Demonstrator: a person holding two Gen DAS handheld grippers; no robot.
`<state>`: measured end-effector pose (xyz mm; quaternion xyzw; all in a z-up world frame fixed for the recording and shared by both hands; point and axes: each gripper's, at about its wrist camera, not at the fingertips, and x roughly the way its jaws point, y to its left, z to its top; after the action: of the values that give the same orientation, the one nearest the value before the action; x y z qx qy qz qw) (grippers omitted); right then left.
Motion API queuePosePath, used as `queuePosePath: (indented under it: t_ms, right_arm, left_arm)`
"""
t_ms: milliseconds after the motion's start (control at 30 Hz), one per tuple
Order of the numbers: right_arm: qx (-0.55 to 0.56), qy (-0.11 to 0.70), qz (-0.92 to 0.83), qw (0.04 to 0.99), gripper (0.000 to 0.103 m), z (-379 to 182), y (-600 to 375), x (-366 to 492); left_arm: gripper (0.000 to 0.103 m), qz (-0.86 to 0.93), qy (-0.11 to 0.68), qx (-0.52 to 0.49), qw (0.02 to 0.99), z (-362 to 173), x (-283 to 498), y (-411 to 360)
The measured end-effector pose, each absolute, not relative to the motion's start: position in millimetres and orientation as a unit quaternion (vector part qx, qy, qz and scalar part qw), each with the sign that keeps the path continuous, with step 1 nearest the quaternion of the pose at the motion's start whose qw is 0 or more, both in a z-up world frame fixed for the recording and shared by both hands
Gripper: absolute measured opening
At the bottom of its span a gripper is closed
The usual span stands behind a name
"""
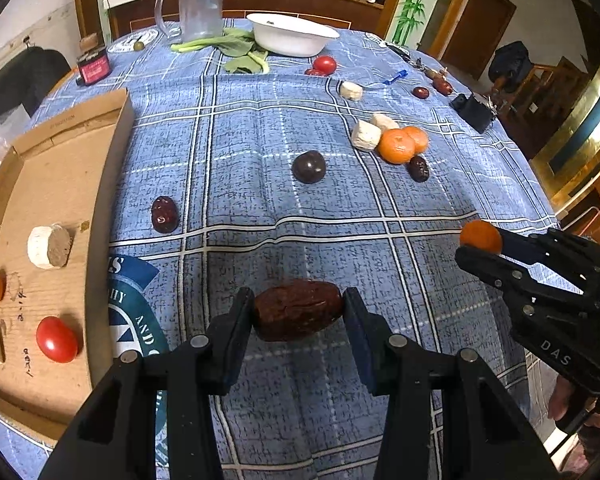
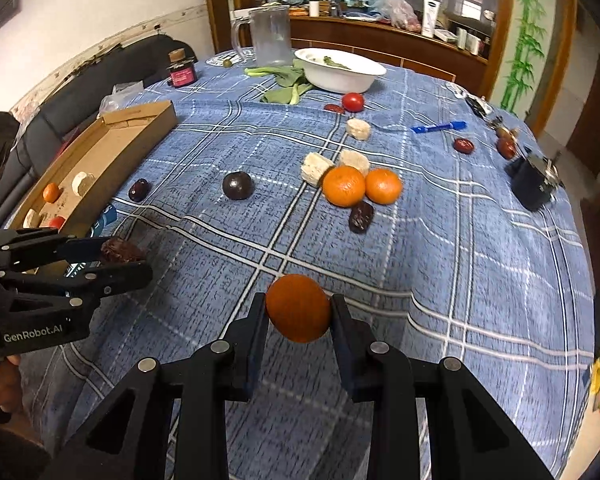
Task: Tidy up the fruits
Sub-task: 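Close the right gripper on the tangerine and lift it, then carry the red date and tangerine into the tray and open both grippers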
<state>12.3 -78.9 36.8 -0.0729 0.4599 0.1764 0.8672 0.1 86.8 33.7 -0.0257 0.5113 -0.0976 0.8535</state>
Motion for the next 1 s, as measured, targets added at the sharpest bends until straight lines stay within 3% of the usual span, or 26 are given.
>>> queuePosePath:
  t_ms: [500,1000]
  right_arm:
    - [-0.058,0.449,0.148,0.879,0.033,55,-80,-2]
    - [-0.078,0.440,0.178,0.877,0.033,65,-30,11]
  left_arm:
    - [0.044,-0.103,0.486,-0.017,0.868,62,-6,94]
    - [0.044,-0.064,0.461,-0.038,0.884,83,-7,149]
